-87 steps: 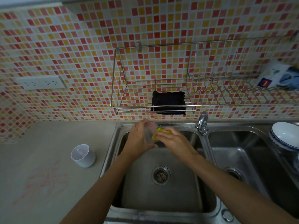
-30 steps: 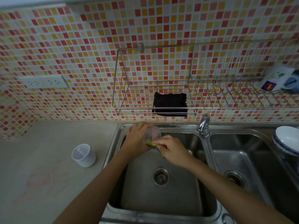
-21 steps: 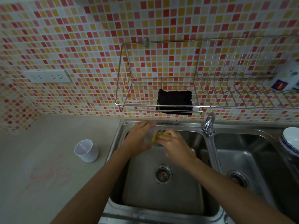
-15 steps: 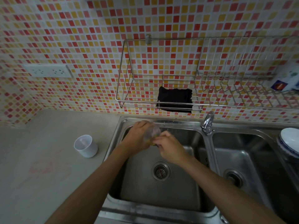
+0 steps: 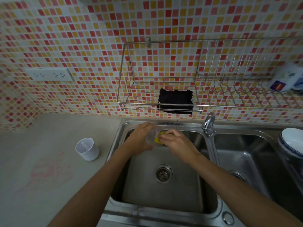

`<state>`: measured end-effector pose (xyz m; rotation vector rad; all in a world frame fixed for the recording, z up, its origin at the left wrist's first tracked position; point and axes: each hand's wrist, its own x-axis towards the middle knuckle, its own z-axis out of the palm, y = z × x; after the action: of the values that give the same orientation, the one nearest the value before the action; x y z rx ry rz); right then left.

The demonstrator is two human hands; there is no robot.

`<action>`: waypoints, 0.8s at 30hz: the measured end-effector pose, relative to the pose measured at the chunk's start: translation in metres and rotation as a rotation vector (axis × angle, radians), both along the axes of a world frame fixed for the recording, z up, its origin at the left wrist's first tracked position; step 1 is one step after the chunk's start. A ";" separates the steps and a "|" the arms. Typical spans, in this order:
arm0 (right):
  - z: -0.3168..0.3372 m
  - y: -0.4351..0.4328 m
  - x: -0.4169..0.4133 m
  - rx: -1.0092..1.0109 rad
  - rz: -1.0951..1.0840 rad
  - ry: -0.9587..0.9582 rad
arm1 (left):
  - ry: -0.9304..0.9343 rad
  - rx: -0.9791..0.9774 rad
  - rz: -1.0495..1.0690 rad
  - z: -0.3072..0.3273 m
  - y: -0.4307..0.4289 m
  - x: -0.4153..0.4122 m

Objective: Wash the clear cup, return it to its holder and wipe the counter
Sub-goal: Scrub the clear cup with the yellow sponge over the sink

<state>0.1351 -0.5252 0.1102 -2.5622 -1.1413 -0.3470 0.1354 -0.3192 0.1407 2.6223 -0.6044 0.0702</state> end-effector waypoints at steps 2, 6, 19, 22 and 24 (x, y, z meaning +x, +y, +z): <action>0.003 0.002 -0.002 0.025 -0.008 -0.056 | 0.000 -0.024 -0.006 0.007 0.000 0.001; 0.008 0.005 -0.004 0.077 -0.046 -0.130 | -0.039 -0.090 0.003 0.012 -0.004 -0.004; 0.027 0.025 -0.008 0.138 -0.100 0.250 | -0.276 -0.043 0.029 0.003 0.001 0.003; 0.027 0.019 0.001 -0.050 -0.132 -0.052 | -0.225 -0.081 0.022 0.004 0.001 0.003; 0.028 0.022 -0.003 -0.035 -0.171 -0.105 | -0.221 -0.103 0.026 0.007 0.000 0.005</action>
<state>0.1317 -0.5036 0.1384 -2.7084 -0.9720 -0.5119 0.1403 -0.3189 0.1482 2.5405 -0.6225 0.3933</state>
